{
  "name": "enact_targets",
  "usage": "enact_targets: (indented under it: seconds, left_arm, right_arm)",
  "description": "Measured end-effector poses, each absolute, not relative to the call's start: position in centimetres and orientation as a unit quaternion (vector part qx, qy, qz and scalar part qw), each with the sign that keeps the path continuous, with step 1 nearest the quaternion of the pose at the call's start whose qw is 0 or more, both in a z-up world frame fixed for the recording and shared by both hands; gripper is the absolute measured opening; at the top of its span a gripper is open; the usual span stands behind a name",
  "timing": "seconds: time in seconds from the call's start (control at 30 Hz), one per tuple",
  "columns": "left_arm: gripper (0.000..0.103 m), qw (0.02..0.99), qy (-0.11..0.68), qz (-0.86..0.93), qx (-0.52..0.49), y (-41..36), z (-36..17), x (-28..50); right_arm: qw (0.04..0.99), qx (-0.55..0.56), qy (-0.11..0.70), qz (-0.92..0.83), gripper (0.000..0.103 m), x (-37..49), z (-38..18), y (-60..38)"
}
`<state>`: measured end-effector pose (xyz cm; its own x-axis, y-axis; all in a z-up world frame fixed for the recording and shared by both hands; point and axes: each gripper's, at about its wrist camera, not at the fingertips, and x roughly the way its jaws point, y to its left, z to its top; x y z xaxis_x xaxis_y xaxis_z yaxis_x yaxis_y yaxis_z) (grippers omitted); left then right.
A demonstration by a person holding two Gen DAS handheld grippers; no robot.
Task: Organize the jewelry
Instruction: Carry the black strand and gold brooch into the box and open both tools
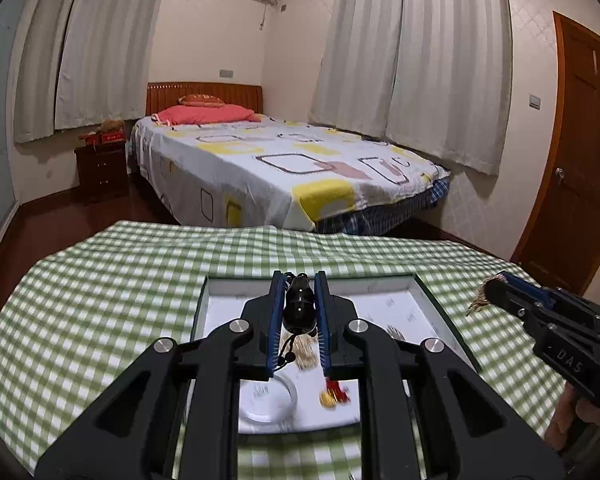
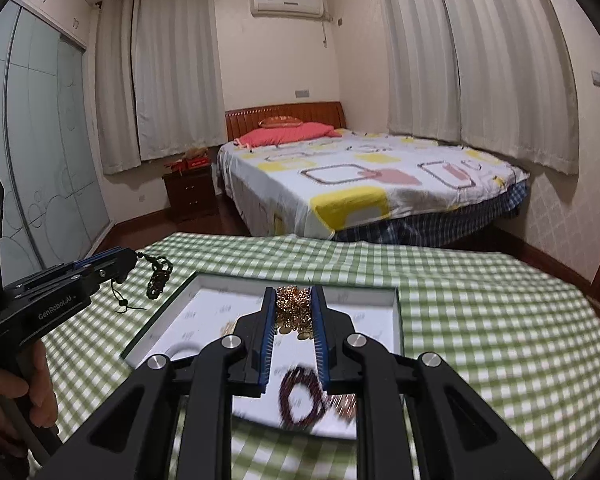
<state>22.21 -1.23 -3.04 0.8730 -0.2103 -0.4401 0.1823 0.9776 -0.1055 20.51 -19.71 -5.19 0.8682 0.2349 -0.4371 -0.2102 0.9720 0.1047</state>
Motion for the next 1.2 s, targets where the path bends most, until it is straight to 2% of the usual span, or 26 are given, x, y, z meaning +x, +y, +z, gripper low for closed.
enact_targets:
  seconds: [0.2, 0.63, 1.2]
  left_arm:
    - [0.015, 0.964, 0.249, -0.090, -0.028, -1.1, -5.0, 26.6]
    - [0.015, 0.930, 0.361, -0.058, -0.020, 0.7, -13.1, 32.8]
    - [0.015, 0.918, 0.393, -0.050, -0.011, 0.3, -15.1, 33.7]
  right_arm:
    - [0.965, 0.023, 0.238, 0.107, 0.018, 24.1, -7.0, -20.8]
    - [0.935, 0.037, 0.343, 0.087, 0.018, 28.7, -13.7, -22.4]
    - [0.917, 0.043, 0.391, 0.062, 0.018, 30.3, -16.0, -23.4]
